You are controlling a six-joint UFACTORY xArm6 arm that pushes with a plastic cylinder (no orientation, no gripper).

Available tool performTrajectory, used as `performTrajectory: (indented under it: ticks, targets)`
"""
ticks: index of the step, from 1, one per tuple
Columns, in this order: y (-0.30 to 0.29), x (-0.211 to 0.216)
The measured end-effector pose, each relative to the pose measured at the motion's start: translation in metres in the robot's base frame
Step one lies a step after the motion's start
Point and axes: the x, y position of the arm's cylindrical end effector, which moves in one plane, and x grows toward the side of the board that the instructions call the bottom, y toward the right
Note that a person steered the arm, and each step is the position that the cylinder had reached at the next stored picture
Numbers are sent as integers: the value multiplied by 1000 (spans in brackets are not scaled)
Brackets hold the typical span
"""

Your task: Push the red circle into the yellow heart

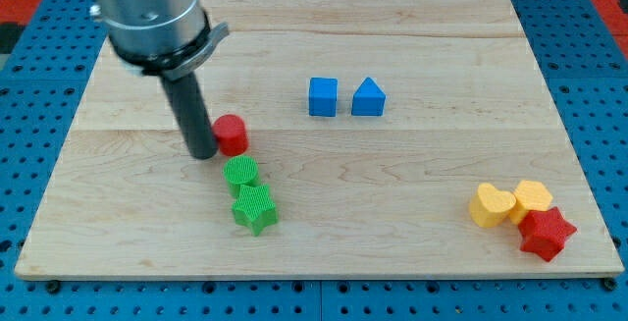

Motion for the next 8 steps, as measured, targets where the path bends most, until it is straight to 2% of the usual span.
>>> performTrajectory:
  ticks: [1, 3, 4, 6, 8]
  targets:
    - [10, -5]
    - [4, -49]
    - [34, -48]
    - [70, 5]
    - [19, 0]
